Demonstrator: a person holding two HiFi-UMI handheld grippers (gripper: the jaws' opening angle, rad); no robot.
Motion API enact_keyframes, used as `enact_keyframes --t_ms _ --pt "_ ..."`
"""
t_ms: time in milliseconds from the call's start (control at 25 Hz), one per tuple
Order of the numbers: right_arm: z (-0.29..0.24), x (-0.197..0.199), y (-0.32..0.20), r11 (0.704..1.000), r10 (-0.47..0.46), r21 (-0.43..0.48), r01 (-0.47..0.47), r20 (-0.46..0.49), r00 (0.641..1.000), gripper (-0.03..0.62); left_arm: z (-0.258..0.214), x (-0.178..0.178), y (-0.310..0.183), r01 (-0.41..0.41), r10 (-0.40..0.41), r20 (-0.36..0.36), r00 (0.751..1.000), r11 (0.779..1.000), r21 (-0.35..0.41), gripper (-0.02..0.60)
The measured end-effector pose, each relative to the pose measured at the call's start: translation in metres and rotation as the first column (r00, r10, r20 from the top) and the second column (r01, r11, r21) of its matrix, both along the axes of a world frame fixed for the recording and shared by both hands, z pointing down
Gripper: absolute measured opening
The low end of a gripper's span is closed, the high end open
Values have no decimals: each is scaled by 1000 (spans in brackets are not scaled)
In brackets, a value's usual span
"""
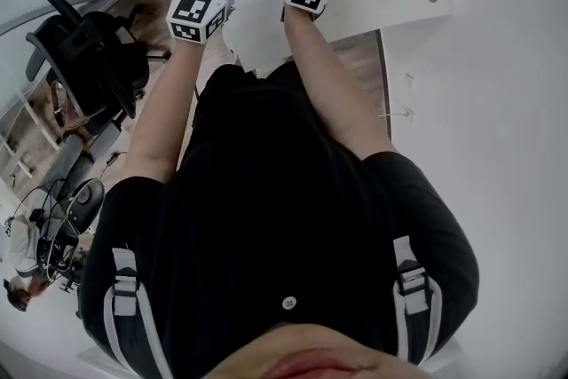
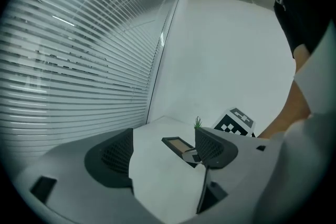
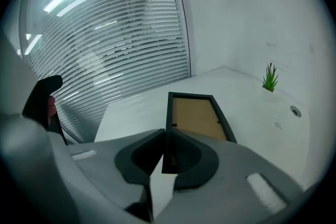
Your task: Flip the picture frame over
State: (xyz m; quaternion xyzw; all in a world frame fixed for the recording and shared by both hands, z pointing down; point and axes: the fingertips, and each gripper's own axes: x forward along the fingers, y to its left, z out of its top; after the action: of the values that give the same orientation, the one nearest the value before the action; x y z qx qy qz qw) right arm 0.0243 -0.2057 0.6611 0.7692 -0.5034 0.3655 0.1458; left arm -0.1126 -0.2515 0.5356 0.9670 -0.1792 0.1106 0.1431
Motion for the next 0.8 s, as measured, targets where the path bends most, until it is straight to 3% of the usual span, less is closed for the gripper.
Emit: enact_keyframes --t_ms 480,800 --pt "-17 28 21 978 -205 58 202 63 977 49 -33 19 40 165 -164 -17 986 984 60 374" --pt "-20 43 25 944 -327 105 314 135 935 49 -38 37 57 258 -258 -17 966 963 78 374"
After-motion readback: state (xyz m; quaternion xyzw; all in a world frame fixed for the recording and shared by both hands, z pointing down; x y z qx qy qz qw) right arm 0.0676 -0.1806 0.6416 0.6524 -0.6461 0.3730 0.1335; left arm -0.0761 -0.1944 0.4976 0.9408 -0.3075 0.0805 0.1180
